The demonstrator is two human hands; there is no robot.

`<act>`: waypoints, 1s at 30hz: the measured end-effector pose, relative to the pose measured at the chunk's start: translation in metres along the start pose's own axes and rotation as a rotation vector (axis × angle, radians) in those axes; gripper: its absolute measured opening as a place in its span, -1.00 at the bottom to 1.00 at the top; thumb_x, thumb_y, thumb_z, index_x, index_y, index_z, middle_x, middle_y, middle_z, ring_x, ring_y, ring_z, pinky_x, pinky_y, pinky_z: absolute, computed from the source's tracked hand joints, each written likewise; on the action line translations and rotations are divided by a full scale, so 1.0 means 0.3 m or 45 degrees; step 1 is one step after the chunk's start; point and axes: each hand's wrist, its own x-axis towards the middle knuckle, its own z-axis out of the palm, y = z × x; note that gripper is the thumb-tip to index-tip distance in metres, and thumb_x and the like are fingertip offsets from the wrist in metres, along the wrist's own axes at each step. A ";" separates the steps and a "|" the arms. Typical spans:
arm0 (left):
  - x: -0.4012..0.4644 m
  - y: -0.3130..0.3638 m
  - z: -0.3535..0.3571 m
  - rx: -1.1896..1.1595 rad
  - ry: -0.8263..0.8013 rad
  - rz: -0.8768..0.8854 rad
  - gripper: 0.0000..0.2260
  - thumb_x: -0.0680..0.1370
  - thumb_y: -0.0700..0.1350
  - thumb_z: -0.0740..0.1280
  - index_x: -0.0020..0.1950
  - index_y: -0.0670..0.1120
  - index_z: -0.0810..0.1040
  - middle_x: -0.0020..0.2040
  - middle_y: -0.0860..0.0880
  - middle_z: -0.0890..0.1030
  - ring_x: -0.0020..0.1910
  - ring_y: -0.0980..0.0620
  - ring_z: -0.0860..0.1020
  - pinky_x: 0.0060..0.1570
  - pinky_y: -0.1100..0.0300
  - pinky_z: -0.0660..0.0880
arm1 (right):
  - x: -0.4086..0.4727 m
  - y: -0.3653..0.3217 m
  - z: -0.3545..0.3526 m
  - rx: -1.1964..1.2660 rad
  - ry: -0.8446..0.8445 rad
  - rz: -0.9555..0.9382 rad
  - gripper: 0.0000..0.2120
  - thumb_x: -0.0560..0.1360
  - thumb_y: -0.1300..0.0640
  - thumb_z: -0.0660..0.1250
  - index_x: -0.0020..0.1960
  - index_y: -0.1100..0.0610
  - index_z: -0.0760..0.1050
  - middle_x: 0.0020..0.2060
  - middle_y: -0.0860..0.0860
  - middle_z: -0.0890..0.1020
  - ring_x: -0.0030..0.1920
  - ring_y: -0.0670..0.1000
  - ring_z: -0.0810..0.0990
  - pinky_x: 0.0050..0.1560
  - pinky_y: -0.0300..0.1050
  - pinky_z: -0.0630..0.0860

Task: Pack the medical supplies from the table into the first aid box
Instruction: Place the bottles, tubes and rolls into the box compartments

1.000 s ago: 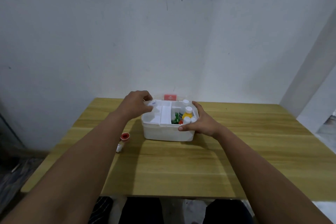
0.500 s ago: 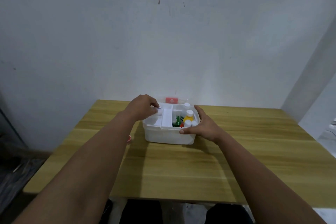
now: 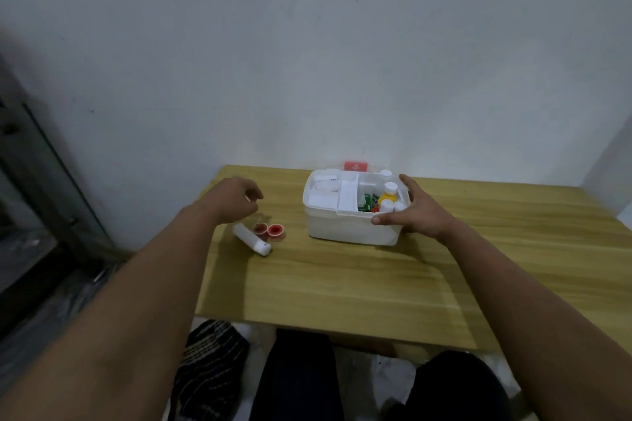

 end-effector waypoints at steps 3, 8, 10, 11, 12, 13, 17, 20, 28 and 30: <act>-0.055 -0.055 0.018 0.128 -0.164 -0.047 -0.70 0.47 -0.18 0.44 0.18 0.03 0.65 0.13 0.07 0.60 0.07 0.05 0.59 0.07 0.13 0.54 | -0.003 -0.005 -0.003 -0.022 -0.003 0.007 0.41 0.04 -0.18 0.77 0.67 -0.11 0.00 0.49 -0.03 0.41 0.39 0.10 0.49 0.32 0.24 0.55; -0.119 -0.116 0.066 0.289 -0.149 -0.039 -0.79 0.46 -0.05 0.46 0.09 0.10 0.67 0.09 0.07 0.64 0.03 0.04 0.57 0.02 0.09 0.56 | -0.004 -0.005 -0.007 -0.035 -0.006 0.011 0.46 -0.03 -0.26 0.77 0.66 -0.13 0.01 0.48 -0.04 0.42 0.39 0.10 0.50 0.31 0.24 0.57; -0.132 -0.137 0.066 0.303 -0.129 -0.046 -0.79 0.46 -0.02 0.48 0.09 0.08 0.69 0.08 0.08 0.64 0.02 0.05 0.57 0.02 0.09 0.56 | -0.007 -0.010 -0.007 -0.029 -0.006 0.000 0.44 -0.01 -0.23 0.77 0.66 -0.12 0.01 0.47 -0.05 0.43 0.38 0.09 0.51 0.31 0.23 0.57; -0.135 -0.150 0.057 0.324 -0.130 -0.057 -0.80 0.46 -0.01 0.48 0.08 0.07 0.69 0.06 0.08 0.64 0.00 0.07 0.56 0.00 0.11 0.55 | -0.012 -0.017 -0.007 -0.025 -0.006 -0.002 0.42 0.03 -0.19 0.77 0.67 -0.10 0.01 0.47 -0.05 0.44 0.38 0.09 0.51 0.31 0.22 0.57; -0.138 -0.163 0.043 0.345 -0.131 -0.068 -0.80 0.46 0.00 0.49 0.07 0.06 0.70 0.04 0.08 0.65 -0.02 0.07 0.56 -0.02 0.13 0.54 | -0.014 -0.020 -0.008 -0.017 -0.006 -0.010 0.38 0.08 -0.13 0.78 0.67 -0.08 0.01 0.46 -0.05 0.44 0.36 0.08 0.52 0.30 0.21 0.57; -0.140 -0.173 0.023 0.345 -0.118 -0.084 -0.81 0.45 -0.01 0.50 0.05 0.05 0.72 0.01 0.07 0.66 -0.05 0.07 0.57 -0.04 0.14 0.54 | -0.012 -0.018 -0.010 -0.010 -0.007 -0.016 0.33 0.13 -0.07 0.77 0.67 -0.05 0.03 0.43 -0.06 0.46 0.34 0.07 0.53 0.29 0.17 0.58; -0.123 -0.149 -0.085 -0.011 0.135 -0.178 -0.88 0.41 -0.12 0.57 -0.08 0.02 0.74 -0.14 -0.01 0.72 -0.12 0.00 0.66 -0.08 0.11 0.54 | -0.015 -0.016 -0.013 0.009 -0.011 -0.044 0.15 0.27 0.10 0.72 0.64 -0.03 0.08 0.16 -0.27 0.48 0.17 -0.07 0.56 0.07 -0.08 0.60; -0.070 -0.001 -0.133 -0.291 0.288 -0.152 -0.86 0.40 -0.14 0.58 -0.07 -0.01 0.75 -0.18 0.04 0.70 -0.14 0.03 0.66 -0.10 0.12 0.53 | -0.009 -0.011 -0.013 0.003 -0.011 -0.045 0.11 0.29 0.12 0.71 0.63 -0.01 0.10 0.15 -0.29 0.48 0.08 -0.15 0.56 -0.05 -0.19 0.58; 0.082 0.460 0.009 -0.379 0.126 0.054 -0.71 0.42 -0.03 0.56 0.08 -0.03 0.61 -0.09 0.01 0.64 -0.16 0.05 0.62 -0.30 0.19 0.45 | -0.007 -0.007 -0.013 -0.017 -0.019 -0.017 0.30 0.16 -0.06 0.76 0.67 -0.04 0.02 0.37 -0.10 0.48 0.30 0.04 0.55 0.16 0.03 0.63; 0.092 0.514 0.064 -0.278 0.103 0.059 -0.73 0.43 -0.01 0.55 0.05 -0.05 0.59 -0.07 0.03 0.58 -0.12 0.02 0.60 -0.26 0.17 0.44 | -0.001 0.001 -0.014 -0.012 -0.018 -0.033 0.22 0.21 0.00 0.75 0.65 -0.01 0.06 0.30 -0.13 0.51 0.24 0.00 0.58 0.12 0.00 0.63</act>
